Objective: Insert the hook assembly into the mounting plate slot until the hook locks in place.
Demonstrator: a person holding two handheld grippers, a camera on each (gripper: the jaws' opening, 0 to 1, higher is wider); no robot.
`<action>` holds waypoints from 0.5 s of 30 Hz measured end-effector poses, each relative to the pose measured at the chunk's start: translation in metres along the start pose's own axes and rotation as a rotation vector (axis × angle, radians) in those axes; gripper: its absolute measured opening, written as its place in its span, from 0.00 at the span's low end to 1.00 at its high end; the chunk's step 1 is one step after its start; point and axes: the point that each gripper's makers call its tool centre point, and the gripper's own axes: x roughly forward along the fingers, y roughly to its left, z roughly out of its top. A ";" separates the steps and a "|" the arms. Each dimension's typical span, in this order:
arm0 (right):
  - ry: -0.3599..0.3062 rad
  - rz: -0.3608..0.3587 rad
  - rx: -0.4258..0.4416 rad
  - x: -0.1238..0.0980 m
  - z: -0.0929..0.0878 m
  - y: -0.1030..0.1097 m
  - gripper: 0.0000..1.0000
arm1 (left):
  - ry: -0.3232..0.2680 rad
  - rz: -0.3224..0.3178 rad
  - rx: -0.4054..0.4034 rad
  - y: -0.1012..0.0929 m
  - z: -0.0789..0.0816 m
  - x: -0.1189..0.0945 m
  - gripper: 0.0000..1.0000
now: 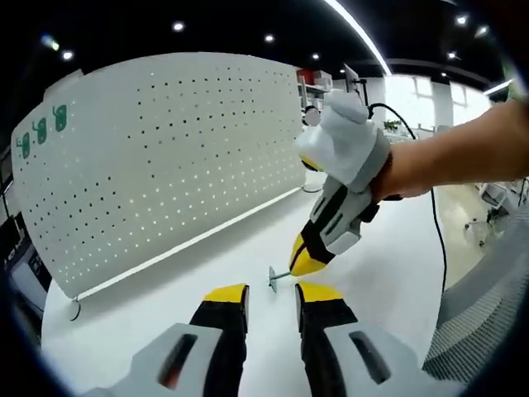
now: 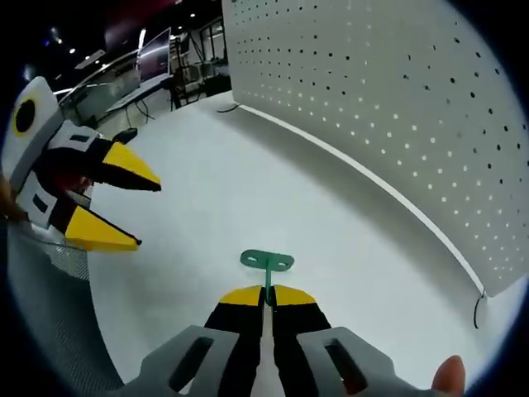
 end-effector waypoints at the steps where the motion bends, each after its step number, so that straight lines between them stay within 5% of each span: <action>1: 0.000 0.002 -0.003 0.000 0.000 0.002 0.02 | 0.007 -0.001 0.000 0.001 -0.002 0.004 0.23; 15: -0.002 0.020 -0.005 -0.002 -0.001 0.016 0.02 | 0.092 -0.025 -0.031 -0.001 -0.028 0.042 0.20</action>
